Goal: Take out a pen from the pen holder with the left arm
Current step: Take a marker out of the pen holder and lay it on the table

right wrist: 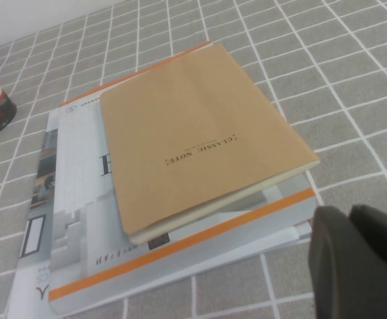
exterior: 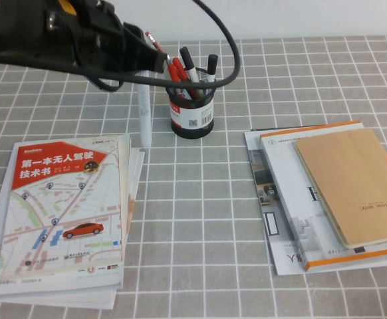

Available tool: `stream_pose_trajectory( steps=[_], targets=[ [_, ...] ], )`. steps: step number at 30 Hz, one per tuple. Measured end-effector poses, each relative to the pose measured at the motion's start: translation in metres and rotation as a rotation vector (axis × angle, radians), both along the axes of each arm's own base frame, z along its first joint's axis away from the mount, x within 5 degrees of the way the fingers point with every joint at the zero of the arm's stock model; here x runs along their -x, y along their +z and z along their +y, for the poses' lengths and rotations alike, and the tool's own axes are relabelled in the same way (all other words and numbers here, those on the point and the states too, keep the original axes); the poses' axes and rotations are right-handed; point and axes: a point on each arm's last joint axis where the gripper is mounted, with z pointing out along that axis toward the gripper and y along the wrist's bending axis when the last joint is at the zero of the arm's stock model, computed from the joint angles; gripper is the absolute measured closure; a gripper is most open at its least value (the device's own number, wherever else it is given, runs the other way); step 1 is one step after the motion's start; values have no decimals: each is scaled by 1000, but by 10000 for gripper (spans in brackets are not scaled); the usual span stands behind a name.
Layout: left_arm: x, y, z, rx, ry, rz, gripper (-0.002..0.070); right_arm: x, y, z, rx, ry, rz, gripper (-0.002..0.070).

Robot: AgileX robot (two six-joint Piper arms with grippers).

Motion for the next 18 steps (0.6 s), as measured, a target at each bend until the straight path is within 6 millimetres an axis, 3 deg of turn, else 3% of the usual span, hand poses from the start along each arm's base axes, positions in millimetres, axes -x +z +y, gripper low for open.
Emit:
stream_pose_trajectory(
  steps=[9, 18],
  targets=[
    [-2, -29, 15, -155, 153, 166, 566, 0, 0, 0, 0, 0, 0, 689],
    [-7, -76, -19, -218, 163, 360, 566, 0, 0, 0, 0, 0, 0, 689]
  ],
)
